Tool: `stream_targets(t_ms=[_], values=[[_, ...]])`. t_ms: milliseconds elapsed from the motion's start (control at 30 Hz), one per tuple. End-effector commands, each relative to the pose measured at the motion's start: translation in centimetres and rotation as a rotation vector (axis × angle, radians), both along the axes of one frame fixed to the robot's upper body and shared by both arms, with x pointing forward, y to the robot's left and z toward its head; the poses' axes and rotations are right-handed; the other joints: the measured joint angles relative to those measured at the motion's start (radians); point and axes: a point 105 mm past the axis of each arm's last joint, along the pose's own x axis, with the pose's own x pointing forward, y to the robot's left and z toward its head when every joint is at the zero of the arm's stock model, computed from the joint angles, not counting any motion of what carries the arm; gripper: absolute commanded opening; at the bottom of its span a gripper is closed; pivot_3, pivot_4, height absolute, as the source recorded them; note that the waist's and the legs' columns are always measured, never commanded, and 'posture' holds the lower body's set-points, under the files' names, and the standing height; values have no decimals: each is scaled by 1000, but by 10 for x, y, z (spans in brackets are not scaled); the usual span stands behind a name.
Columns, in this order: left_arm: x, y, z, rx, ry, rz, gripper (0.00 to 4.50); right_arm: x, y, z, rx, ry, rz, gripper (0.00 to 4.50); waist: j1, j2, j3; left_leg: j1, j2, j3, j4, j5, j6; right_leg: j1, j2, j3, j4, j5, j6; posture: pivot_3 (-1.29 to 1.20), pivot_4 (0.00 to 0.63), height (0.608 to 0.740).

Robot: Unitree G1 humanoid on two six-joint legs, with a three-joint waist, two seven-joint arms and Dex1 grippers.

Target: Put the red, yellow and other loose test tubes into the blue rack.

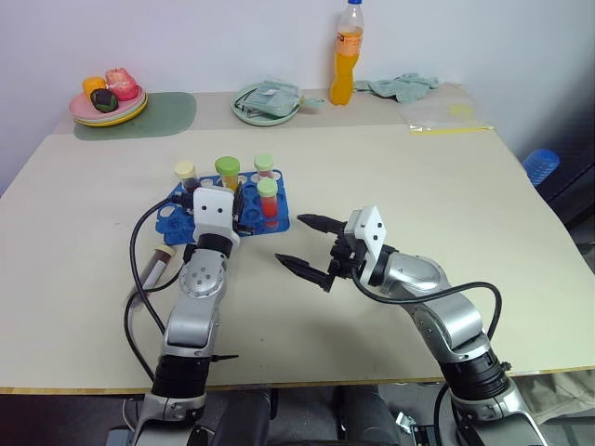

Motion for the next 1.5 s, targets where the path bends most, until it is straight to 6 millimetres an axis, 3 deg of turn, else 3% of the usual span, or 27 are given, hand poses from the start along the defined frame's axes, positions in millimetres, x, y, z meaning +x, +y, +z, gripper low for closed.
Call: stream_targets(t_ms=[33, 633, 767, 867, 967, 1100, 1233, 1367, 1500], values=[[-3, 3, -1, 2, 9, 11, 804, -4, 4, 11, 36, -33, 21, 4500, 0, 0, 0, 0, 0, 0, 0, 0, 0, 0, 0, 0, 0, 0, 0, 0, 150, 740], [-5, 0, -5, -34, 29, -26, 804, -7, 7, 10, 37, -26, 34, 4500, 0, 0, 0, 0, 0, 0, 0, 0, 0, 0, 0, 0, 0, 0, 0, 0, 150, 740], [-5, 1, -4, -43, 22, -25, 2790, -7, 7, 10, 36, -27, 33, 4500, 0, 0, 0, 0, 0, 0, 0, 0, 0, 0, 0, 0, 0, 0, 0, 0, 150, 740], [-11, 6, 10, -71, -36, -32, 4272, -6, 6, 11, 34, -29, 31, 4500, -1, 0, 0, 0, 0, 0, 0, 0, 0, 0, 0, 0, 0, 0, 0, 0, 150, 740], [-20, 14, 31, -94, -117, -40, 4272, -7, 6, 11, 33, -28, 30, 4500, -3, 0, 0, 0, 0, 0, 0, 0, 0, 0, 0, 0, 0, 0, 0, 0, 150, 740], [-38, 39, 78, -113, -245, -49, 4272, -7, 5, 10, 31, -24, 29, 4500, -12, 0, 0, 0, 0, 0, 0, 0, 0, 0, 0, 0, 0, 0, 0, 0, 150, 740], [-41, 65, 109, -152, -217, -66, 4396, -7, 4, 10, 28, -19, 40, 4500, -16, 0, 0, 0, 0, -1, -1, 0, 0, 0, 0, -1, 0, 0, 0, 0, 150, 740], [-35, 93, 108, -109, 66, -37, 4396, -7, 5, 10, 26, -18, 58, 4500, -22, 0, 0, 0, 1, -2, -1, 0, 0, 0, 1, -1, 1, 0, 0, 0, 150, 740], [-42, 124, 94, 90, 402, 96, 4396, -6, 6, 10, 27, -16, 72, 4500, -31, -1, 1, 0, 1, -2, -1, 0, 0, -1, 3, 0, 2, 0, 0, 0, 150, 740]])
